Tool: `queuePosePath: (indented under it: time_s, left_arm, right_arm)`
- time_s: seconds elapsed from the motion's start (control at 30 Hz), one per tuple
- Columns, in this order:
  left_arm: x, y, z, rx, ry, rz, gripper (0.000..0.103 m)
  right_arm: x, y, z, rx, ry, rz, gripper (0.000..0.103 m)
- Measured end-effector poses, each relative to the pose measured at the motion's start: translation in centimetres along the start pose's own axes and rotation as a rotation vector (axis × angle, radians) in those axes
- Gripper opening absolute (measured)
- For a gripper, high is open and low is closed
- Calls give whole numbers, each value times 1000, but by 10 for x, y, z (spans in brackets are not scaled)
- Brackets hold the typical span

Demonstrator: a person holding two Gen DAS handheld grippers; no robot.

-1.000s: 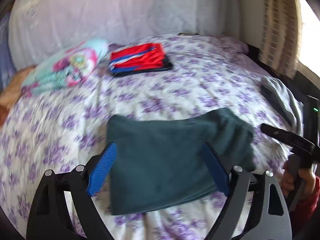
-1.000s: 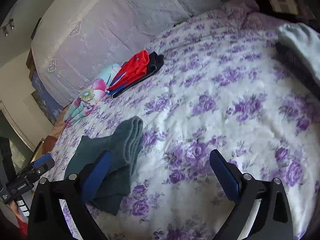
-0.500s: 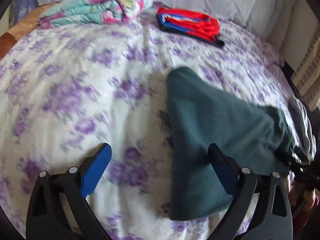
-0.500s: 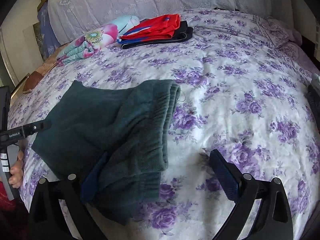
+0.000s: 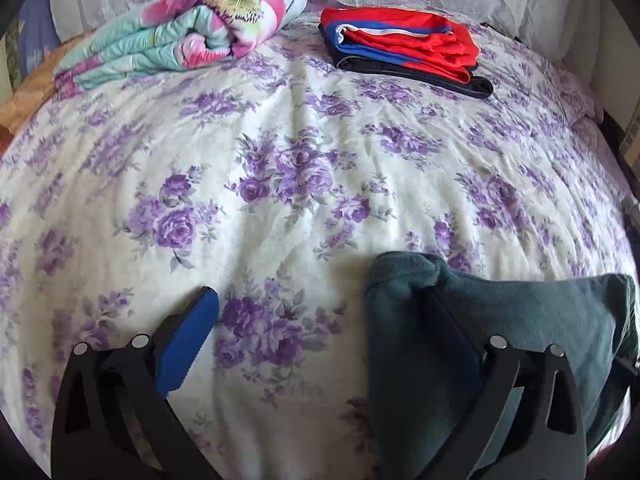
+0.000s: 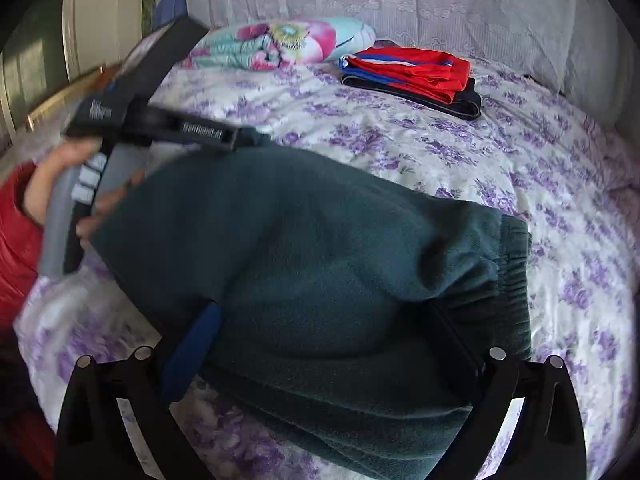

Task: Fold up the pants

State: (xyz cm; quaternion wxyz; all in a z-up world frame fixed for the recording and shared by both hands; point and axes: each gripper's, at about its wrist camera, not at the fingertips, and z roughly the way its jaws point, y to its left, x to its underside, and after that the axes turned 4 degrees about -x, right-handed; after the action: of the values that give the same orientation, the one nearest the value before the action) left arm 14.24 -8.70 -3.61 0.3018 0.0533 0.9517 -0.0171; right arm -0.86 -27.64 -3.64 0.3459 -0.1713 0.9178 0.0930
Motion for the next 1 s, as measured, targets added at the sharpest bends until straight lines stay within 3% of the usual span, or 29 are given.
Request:
queuePosePath:
  time_s: [0.1, 0.17, 0.27, 0.33, 0.4, 0.47, 0.53, 0.7, 0.77, 0.87, 1.0]
  left_arm:
    - [4, 2, -8, 7, -30, -13, 97]
    - [9, 10, -19, 61, -47, -54, 97]
    - [26, 26, -33, 201, -39, -124, 97]
    - [38, 26, -38, 246, -30, -127, 97]
    - [48, 17, -39, 215, -35, -66, 97]
    - [55, 6, -37, 144, -40, -16, 98]
    - [57, -5, -37, 70, -47, 30, 99]
    - [57, 3, -39, 98, -50, -3, 99]
    - [57, 3, -42, 92, -59, -2, 98]
    - [58, -1, -48, 98, -79, 14, 98]
    - [60, -4, -51, 120, -87, 25, 98]
  right_arm:
    - [1, -15, -10, -71, -44, 68, 100]
    - [4, -18, -25, -76, -97, 79, 100]
    - [0, -32, -45, -19, -167, 90, 100]
    - [-7, -54, -43, 5, -151, 162, 100]
    - [-7, -73, -28, 21, -106, 245, 100]
    - [1, -81, 6, 60, 20, 261, 100]
    - [7, -86, 11, 30, 7, 279, 100]
    - [10, -94, 0, -20, -56, 338, 100]
    - [11, -97, -10, -83, -92, 365, 100]
    - [5, -114, -15, -193, -90, 422, 100]
    - [-4, -136, -4, -225, -50, 481, 100]
